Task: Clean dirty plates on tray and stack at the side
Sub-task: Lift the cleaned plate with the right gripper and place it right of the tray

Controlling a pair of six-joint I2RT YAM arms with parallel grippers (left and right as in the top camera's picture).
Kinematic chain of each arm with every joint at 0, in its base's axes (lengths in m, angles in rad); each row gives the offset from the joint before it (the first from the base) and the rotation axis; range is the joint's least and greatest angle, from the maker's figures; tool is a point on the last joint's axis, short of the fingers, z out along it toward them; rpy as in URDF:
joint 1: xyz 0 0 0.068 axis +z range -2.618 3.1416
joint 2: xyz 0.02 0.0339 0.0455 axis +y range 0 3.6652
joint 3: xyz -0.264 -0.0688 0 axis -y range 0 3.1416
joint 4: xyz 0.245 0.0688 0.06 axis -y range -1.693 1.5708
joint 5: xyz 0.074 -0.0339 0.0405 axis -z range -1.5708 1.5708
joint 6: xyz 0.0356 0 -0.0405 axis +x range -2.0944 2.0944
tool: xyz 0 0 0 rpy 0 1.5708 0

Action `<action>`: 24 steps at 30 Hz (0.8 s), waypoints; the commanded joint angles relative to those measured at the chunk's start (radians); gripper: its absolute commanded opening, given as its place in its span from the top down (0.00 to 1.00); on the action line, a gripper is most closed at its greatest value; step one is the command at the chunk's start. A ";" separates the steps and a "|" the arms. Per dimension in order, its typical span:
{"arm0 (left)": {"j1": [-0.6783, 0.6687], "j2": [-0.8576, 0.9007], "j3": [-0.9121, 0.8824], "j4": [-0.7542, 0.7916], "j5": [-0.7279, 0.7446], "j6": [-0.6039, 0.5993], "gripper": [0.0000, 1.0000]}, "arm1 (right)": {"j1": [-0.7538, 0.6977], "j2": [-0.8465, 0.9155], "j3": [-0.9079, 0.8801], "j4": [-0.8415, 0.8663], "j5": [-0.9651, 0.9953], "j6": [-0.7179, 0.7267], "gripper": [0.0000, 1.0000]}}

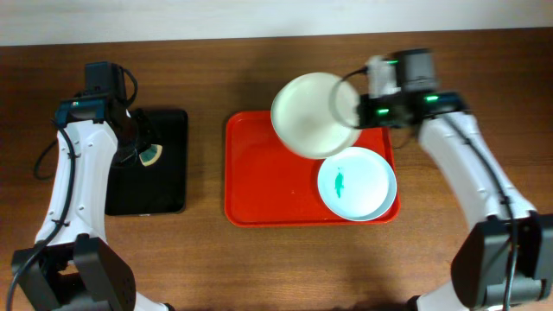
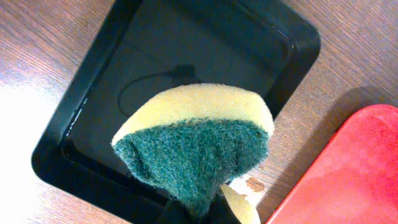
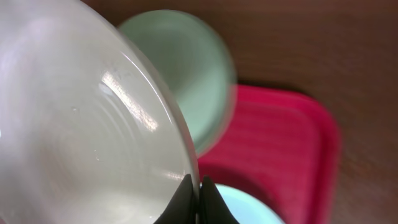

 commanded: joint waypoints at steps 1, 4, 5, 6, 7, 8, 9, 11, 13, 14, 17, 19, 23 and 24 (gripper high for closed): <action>0.003 -0.009 -0.001 0.004 0.010 -0.008 1.00 | -0.165 0.021 -0.006 -0.022 -0.114 0.016 0.96; 0.003 -0.009 -0.002 0.006 0.010 -0.008 1.00 | -0.313 0.053 -0.008 -0.029 -0.110 0.071 0.96; 0.003 -0.009 -0.002 0.006 0.010 -0.008 1.00 | -0.362 0.066 -0.008 -0.029 -0.105 0.093 0.96; 0.003 -0.008 -0.002 0.006 0.010 -0.008 1.00 | -0.405 0.078 -0.008 -0.029 -0.089 0.111 0.96; 0.003 -0.008 -0.002 0.006 0.010 -0.008 1.00 | -0.438 0.089 -0.008 -0.029 -0.079 0.121 0.96; 0.003 -0.008 -0.002 0.006 0.010 -0.008 1.00 | -0.468 0.102 -0.008 -0.029 -0.074 0.121 0.96; 0.003 -0.008 -0.002 0.006 0.010 -0.009 1.00 | -0.506 0.121 -0.008 -0.029 -0.064 0.120 0.96; 0.003 -0.008 -0.002 0.006 0.010 -0.008 1.00 | -0.552 0.155 -0.009 -0.029 -0.041 0.120 0.96; 0.003 -0.008 -0.002 0.006 0.010 -0.008 1.00 | -0.578 0.192 -0.009 -0.020 -0.008 0.120 0.96; 0.003 -0.008 -0.001 0.006 0.010 -0.008 1.00 | -0.582 0.205 -0.009 -0.017 0.007 0.120 0.96; 0.003 -0.008 -0.002 0.008 0.010 -0.009 1.00 | -0.584 0.248 -0.009 -0.010 0.062 0.120 0.96; 0.003 -0.008 -0.002 0.011 0.010 -0.008 1.00 | -0.584 0.278 -0.009 -0.005 0.071 0.120 0.96; 0.003 -0.008 -0.002 0.011 0.010 -0.008 1.00 | -0.584 0.304 -0.009 0.008 0.098 0.120 0.96; 0.003 -0.008 -0.002 0.011 0.010 -0.008 1.00 | -0.584 0.306 -0.009 0.013 0.100 0.120 0.95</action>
